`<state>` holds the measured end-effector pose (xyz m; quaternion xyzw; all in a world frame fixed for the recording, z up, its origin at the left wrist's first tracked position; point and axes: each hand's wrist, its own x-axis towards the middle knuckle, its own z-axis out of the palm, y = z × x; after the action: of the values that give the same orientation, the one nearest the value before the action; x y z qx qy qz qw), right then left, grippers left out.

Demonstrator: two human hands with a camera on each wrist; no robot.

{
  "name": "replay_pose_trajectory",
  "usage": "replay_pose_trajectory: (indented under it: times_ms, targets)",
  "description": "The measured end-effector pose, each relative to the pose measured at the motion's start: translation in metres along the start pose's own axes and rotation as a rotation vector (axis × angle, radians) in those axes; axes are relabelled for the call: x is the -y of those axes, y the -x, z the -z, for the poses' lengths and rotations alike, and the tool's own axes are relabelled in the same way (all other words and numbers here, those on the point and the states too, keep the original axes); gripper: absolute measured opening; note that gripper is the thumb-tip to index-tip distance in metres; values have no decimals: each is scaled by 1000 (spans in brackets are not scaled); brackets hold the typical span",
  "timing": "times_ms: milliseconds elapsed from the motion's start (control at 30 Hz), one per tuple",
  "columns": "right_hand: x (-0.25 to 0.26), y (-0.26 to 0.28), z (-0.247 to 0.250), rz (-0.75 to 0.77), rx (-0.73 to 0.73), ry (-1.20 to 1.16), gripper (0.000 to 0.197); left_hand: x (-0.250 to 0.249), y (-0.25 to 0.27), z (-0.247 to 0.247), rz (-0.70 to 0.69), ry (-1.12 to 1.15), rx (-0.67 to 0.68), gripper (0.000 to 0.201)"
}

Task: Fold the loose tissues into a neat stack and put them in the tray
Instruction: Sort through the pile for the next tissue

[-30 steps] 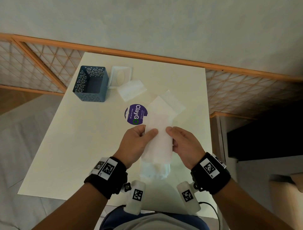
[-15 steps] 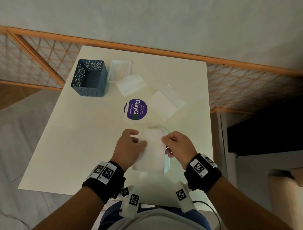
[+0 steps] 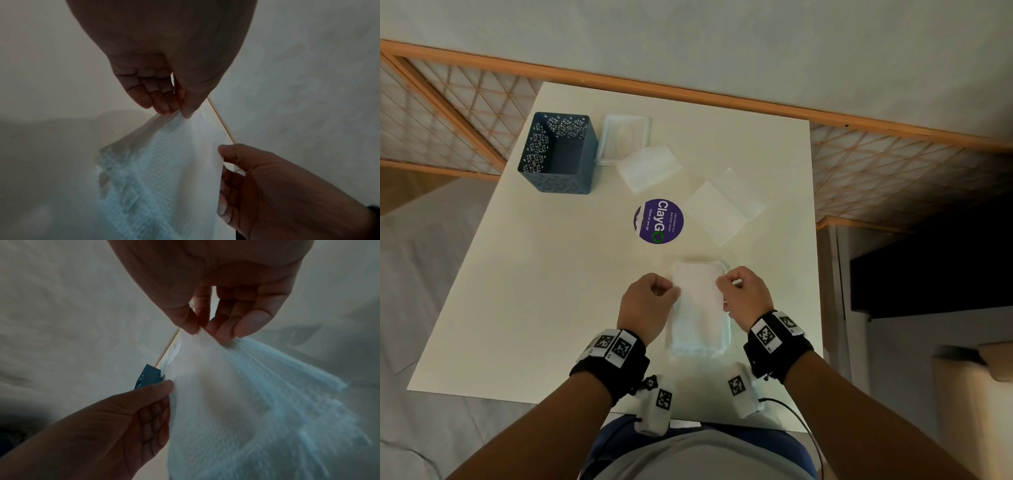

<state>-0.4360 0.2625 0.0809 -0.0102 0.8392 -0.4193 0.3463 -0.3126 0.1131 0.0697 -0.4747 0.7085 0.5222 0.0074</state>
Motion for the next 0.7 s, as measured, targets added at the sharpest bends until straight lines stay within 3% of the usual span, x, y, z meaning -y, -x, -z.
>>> replay_pose_trajectory:
  times_ms: [133, 267, 367, 467, 500, 600, 700]
  targets:
    - [-3, -4, -2, -20, -47, 63, 22, 2, -2, -1, 32, 7, -41, 34]
    - [-2, -5, -4, -149, 11, 27, 64, -6, 5, -7, 197, 28, 74, 59]
    - [0, -5, -11, -242, 90, -22, 54, -14, 14, -14, 266, 79, 198, 52]
    - [0, -3, -18, -223, 126, -69, 32, -20, 16, -23, 206, 107, 276, 30]
    - [1, -3, -19, -218, 134, -80, 27, -25, 19, -22, 173, 108, 296, 31]
    - [3, -5, -21, -199, 139, -84, 27, -31, 15, -24, 123, 65, 312, 66]
    - [3, -12, -21, -176, 154, -59, 30, -34, 11, -22, 134, 47, 282, 59]
